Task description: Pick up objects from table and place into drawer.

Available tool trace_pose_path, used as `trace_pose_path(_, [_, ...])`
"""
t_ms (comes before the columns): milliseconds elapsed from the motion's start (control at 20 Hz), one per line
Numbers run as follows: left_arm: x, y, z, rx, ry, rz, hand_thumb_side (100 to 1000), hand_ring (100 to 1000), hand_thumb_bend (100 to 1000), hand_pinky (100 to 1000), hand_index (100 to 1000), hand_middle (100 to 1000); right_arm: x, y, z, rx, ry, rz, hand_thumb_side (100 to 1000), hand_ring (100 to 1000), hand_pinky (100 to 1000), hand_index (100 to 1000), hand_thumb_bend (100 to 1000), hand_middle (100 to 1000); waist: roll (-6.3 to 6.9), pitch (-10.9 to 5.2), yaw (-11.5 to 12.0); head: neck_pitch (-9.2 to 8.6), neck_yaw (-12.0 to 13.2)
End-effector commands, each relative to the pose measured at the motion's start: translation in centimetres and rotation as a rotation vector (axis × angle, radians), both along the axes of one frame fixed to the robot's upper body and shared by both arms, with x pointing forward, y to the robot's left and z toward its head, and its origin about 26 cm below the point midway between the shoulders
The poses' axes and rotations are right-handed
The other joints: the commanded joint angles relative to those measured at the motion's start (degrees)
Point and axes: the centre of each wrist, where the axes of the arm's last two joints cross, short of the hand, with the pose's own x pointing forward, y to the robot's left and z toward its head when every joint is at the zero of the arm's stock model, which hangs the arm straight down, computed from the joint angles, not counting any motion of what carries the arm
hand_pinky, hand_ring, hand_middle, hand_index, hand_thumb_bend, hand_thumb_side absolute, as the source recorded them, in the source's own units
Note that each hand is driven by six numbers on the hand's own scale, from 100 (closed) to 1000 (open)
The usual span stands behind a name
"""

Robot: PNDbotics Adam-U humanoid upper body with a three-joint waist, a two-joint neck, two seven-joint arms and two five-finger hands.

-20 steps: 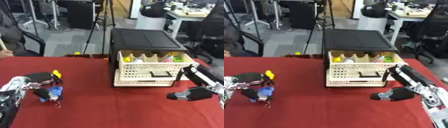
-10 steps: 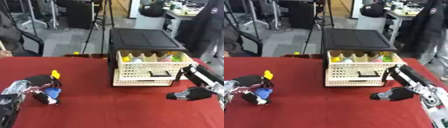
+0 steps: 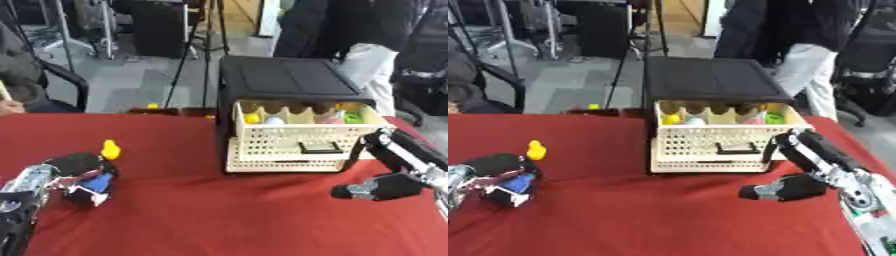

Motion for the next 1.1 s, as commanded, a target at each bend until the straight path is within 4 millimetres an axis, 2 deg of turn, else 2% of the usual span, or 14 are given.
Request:
trace_pose_path(50, [0.1, 0.8, 0.8, -0.016, -0.012, 0.026, 251, 263, 100, 100, 749, 455, 0.1, -0.3, 0.9, -0.009, -0.027, -0.007, 611, 100, 116, 528, 907, 100, -0.03, -0.56, 0.1, -0.14, -0.3])
trace_pose_path(300, [0.2, 1.2, 2.1, -0.086, -0.038, 0.032, 244, 143, 100, 100, 715, 349, 0.1, -0.4, 0.8, -0.008, -0.027, -0.011, 616, 100, 115, 528, 905, 100, -0.11, -0.67, 0.4, -0.17, -0.5])
trace_pose_path(700, [0.5, 0.8, 5.3, -0.202, -0.113, -0.017, 257, 113, 100, 100, 713, 322, 0.2, -0.5, 0.8, -0.007, -0.029, -0.015, 621, 100, 115, 529, 903, 100, -0.28, -0.82, 0.7, -0.11, -0.7])
trace_pose_path(1100, [1.1, -1.6, 9.3, -0.43, -0.135, -0.07, 302, 100, 100, 100, 692, 275, 0.3, -0.1, 0.7, -0.006, -0.025, -0.001, 627, 100, 117, 529, 898, 100, -0.2, -0.95, 0.2, -0.24, -0.3])
